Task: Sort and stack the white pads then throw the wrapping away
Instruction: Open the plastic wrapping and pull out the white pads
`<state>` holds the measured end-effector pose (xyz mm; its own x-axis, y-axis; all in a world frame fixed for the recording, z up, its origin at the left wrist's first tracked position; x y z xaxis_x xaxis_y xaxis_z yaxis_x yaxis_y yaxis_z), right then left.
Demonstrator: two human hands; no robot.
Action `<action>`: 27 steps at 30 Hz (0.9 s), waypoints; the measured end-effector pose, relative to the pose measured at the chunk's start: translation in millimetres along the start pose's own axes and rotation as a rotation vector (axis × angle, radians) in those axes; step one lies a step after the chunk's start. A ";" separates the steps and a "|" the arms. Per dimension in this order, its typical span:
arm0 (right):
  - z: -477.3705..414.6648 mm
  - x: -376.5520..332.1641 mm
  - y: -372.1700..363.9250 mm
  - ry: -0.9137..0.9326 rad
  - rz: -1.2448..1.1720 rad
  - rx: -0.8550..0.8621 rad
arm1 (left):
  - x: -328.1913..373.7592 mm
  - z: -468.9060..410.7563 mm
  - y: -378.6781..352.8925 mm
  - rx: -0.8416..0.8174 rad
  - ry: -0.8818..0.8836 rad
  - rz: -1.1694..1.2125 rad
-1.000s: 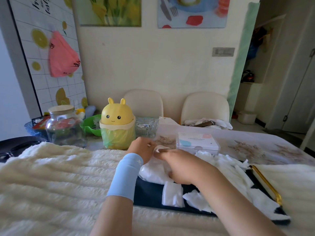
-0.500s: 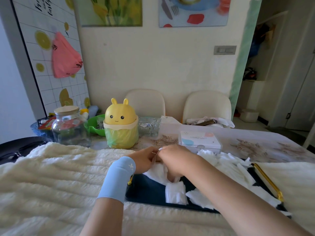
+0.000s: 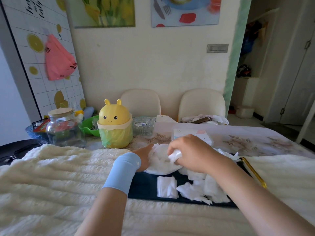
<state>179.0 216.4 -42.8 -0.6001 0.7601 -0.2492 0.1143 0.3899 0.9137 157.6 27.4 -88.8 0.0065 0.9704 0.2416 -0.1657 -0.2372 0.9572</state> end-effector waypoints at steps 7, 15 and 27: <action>45.8 14.2 -1.8 -0.048 0.190 -0.391 | 10.8 0.9 4.5 0.157 0.041 -0.067; 45.7 37.4 19.2 -0.216 -0.353 -0.100 | 82.0 42.1 2.5 0.527 -0.342 0.193; 34.9 45.3 -0.4 -0.080 0.077 -0.135 | 69.7 42.6 7.7 0.540 -0.244 0.401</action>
<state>179.4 268.9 -65.6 -0.5285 0.8260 -0.1961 0.0473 0.2593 0.9646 198.8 91.3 -57.8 0.2783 0.7804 0.5599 0.3097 -0.6247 0.7168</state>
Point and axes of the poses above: each hand's wrist, its own z-axis away from the middle knuckle, its own y-axis out of the back of the hand, x = y × z, the point moved 2 cm from there along -z, towards the middle knuckle, and after that the axes turned 7 degrees about x, right-handed, at the moved point
